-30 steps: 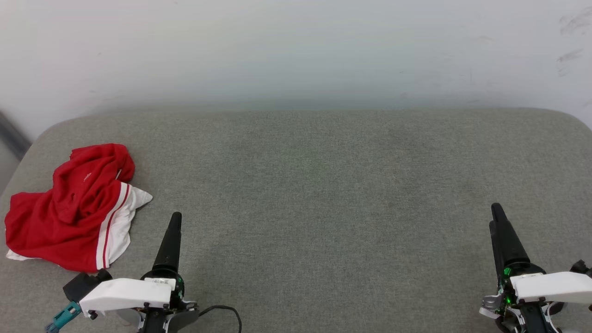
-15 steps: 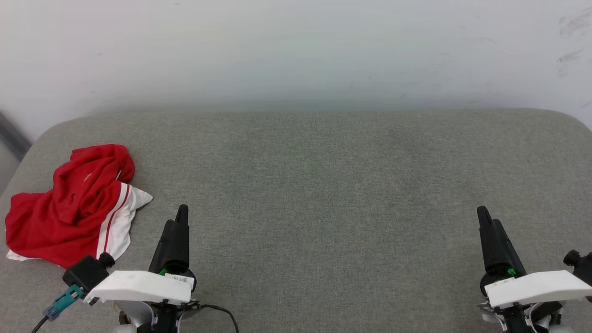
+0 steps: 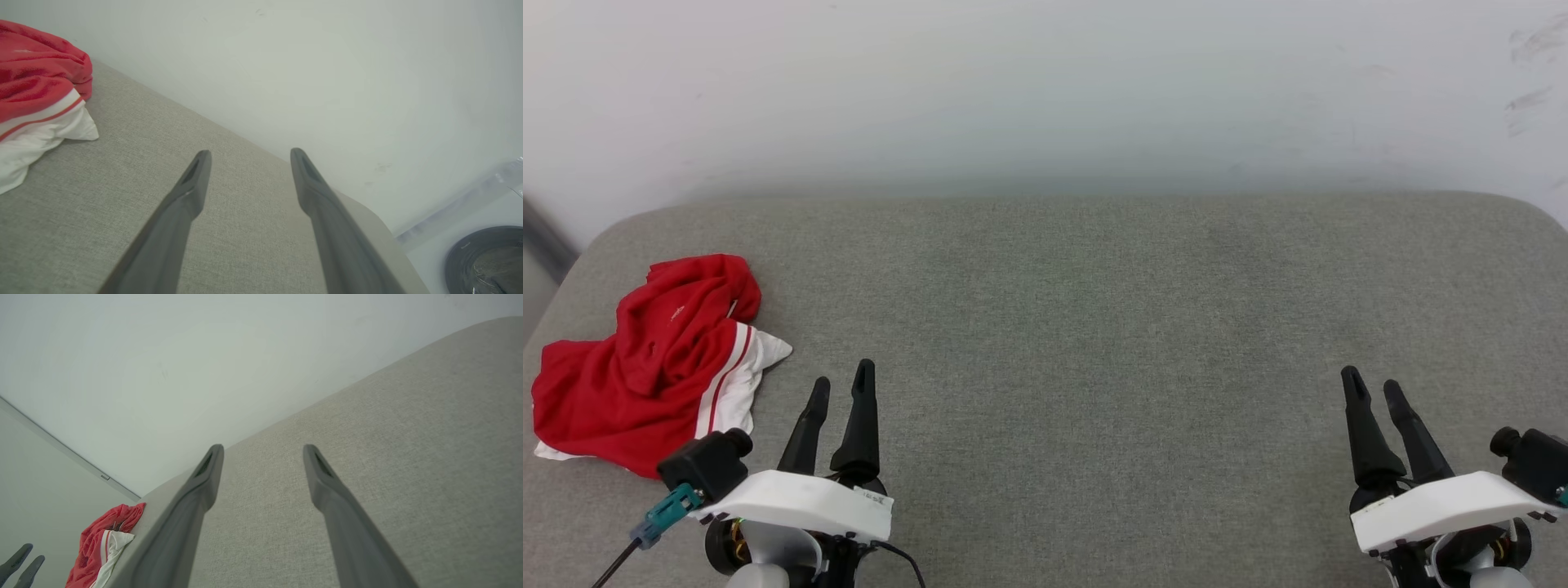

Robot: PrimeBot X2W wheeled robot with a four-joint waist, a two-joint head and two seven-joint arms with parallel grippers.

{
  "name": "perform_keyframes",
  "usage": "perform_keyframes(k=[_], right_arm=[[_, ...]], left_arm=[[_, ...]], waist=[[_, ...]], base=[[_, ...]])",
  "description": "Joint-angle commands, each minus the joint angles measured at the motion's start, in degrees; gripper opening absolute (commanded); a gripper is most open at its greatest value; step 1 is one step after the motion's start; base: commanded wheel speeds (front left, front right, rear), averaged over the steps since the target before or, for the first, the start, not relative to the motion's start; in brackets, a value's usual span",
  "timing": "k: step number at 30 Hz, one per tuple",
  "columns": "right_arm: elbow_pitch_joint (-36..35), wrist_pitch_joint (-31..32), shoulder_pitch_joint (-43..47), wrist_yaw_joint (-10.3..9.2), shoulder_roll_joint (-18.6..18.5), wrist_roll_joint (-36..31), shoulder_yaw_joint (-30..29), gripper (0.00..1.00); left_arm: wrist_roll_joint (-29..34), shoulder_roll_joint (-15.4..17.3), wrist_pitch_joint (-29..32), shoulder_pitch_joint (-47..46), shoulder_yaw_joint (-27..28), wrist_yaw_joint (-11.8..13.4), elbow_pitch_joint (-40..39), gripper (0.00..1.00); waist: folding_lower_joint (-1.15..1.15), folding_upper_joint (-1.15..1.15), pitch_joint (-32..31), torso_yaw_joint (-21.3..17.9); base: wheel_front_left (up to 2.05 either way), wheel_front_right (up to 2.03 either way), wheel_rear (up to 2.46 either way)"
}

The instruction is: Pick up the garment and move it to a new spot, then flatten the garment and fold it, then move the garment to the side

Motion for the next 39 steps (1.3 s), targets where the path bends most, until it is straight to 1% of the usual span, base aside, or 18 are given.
perform_keyframes(k=[1,12,13,26,39], right_arm=[[-1.0,0.0,-0.7,0.07,0.0,-2.5,0.2,1.0],[-1.1,-0.6,-0.8,0.09,0.2,-11.2,0.7,1.0],[-1.1,-0.6,-0.8,0.09,0.2,-13.4,0.7,1.0],[-1.8,-0.8,-0.4,0.11,0.3,-21.6,0.7,1.0],[-2.2,-1.0,-0.2,0.12,0.3,-26.3,-0.2,1.0]], left_arm=[[2.6,0.7,-0.6,-1.5,-0.4,0.4,-0.9,1.0],[11.3,2.1,-2.4,-1.8,-2.5,2.5,-1.2,1.0],[13.3,2.5,-2.8,-1.9,-3.1,3.0,-1.1,1.0],[20.1,3.5,-4.7,-2.1,-5.1,4.2,-0.2,1.0],[24.9,3.2,-6.2,-1.9,-5.8,4.5,1.3,1.0]], waist=[[0.0,0.0,0.0,0.0],[0.0,0.0,0.0,-0.1],[0.0,0.0,0.0,-0.1],[0.0,0.0,-0.2,0.1],[0.0,0.0,-0.3,0.0]], base=[[0.0,0.0,0.0],[0.0,0.0,0.0],[0.0,0.0,0.0],[0.0,0.0,0.0],[0.0,0.0,0.0]])
